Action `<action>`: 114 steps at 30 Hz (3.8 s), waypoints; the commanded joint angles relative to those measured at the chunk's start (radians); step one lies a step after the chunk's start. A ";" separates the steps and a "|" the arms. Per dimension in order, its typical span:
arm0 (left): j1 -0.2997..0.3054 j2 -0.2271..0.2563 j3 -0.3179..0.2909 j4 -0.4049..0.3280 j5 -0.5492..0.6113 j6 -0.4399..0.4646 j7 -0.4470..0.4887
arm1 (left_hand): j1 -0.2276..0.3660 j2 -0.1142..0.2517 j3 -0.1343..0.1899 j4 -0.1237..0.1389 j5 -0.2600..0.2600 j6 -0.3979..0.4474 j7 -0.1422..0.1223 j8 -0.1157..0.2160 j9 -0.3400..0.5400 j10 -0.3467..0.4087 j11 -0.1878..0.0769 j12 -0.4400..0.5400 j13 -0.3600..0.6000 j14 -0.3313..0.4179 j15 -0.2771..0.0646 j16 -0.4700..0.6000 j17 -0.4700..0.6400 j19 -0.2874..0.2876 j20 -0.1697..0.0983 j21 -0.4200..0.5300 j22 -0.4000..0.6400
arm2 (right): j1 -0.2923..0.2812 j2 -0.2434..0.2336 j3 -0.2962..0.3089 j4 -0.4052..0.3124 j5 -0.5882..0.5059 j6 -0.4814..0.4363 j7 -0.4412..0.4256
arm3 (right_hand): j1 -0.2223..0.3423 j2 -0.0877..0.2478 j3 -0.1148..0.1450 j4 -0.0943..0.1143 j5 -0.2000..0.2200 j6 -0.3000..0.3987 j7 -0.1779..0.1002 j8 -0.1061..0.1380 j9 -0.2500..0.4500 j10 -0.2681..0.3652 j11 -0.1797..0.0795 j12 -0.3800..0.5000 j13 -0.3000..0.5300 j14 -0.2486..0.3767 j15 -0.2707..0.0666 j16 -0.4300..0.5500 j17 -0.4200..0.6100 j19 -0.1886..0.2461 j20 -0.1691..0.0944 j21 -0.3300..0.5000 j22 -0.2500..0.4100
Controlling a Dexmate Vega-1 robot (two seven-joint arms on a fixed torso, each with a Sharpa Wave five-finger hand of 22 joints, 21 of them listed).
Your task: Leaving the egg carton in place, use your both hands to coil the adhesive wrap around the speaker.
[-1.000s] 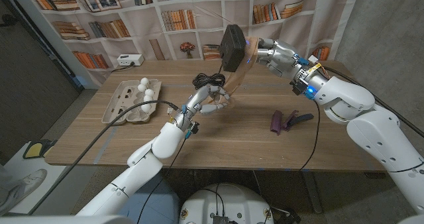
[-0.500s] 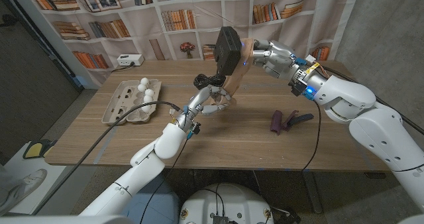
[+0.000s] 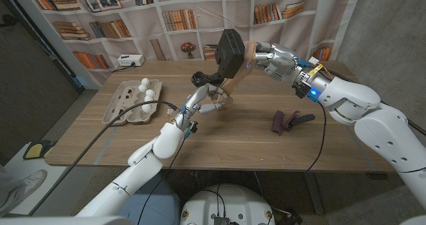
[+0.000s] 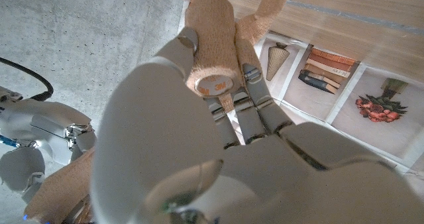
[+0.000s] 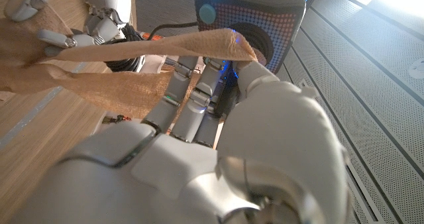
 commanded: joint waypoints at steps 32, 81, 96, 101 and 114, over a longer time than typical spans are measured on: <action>-0.042 -0.007 -0.032 0.149 0.172 -0.134 0.248 | 0.107 0.120 0.013 0.018 -0.001 0.013 0.006 0.006 -0.010 0.005 0.000 0.003 0.001 0.184 -0.179 -0.002 0.012 -0.101 -0.092 0.013 0.003 | -0.032 -0.015 0.029 0.033 0.080 -0.089 0.129 | 0.020 0.028 0.023 0.026 0.006 0.003 0.007 0.000 0.004 0.044 -0.034 0.006 0.010 0.000 -0.042 -0.004 0.005 -0.007 -0.084 0.010 0.002; -0.090 0.019 -0.077 0.179 0.308 -0.183 0.418 | 0.103 0.120 0.013 0.019 -0.006 0.015 0.000 0.009 -0.022 0.004 -0.003 -0.001 -0.005 0.186 -0.182 -0.008 0.010 -0.104 -0.096 0.017 0.002 | 0.033 -0.095 -0.047 0.166 -0.022 -0.152 0.260 | 0.022 0.029 0.023 0.027 0.006 0.000 0.012 -0.001 0.005 0.041 -0.033 0.005 0.019 -0.002 -0.041 -0.004 0.011 -0.011 -0.082 0.013 0.002; -0.114 0.027 -0.067 0.189 0.318 -0.207 0.419 | 0.101 0.120 0.014 0.019 -0.007 0.014 0.000 0.011 -0.024 0.002 -0.006 -0.001 -0.004 0.186 -0.183 -0.011 0.008 -0.105 -0.097 0.017 0.002 | 0.068 -0.128 -0.090 0.177 -0.101 -0.158 0.253 | 0.023 0.029 0.023 0.028 0.007 -0.002 0.012 -0.001 0.005 0.039 -0.032 0.004 0.021 -0.005 -0.041 -0.006 0.011 -0.013 -0.081 0.013 0.002; -0.105 0.031 -0.070 0.172 0.322 -0.207 0.419 | 0.101 0.121 0.014 0.019 -0.007 0.013 0.000 0.011 -0.025 0.004 -0.005 -0.001 -0.005 0.186 -0.184 -0.012 0.008 -0.106 -0.097 0.017 0.001 | 0.077 -0.136 -0.100 0.181 -0.122 -0.163 0.237 | 0.022 0.030 0.023 0.028 0.006 -0.002 0.011 -0.001 0.005 0.039 -0.031 0.004 0.021 -0.004 -0.040 -0.005 0.012 -0.014 -0.081 0.013 0.002; -0.081 0.040 -0.082 0.133 0.330 -0.193 0.410 | 0.101 0.121 0.015 0.018 -0.007 0.014 0.002 0.013 -0.028 0.002 -0.005 -0.001 -0.005 0.188 -0.184 -0.013 0.007 -0.106 -0.098 0.017 0.001 | 0.074 -0.143 -0.109 0.184 -0.147 -0.168 0.213 | 0.023 0.030 0.023 0.028 0.006 -0.002 0.012 -0.001 0.005 0.040 -0.031 0.003 0.022 -0.003 -0.040 -0.004 0.014 -0.016 -0.080 0.013 0.002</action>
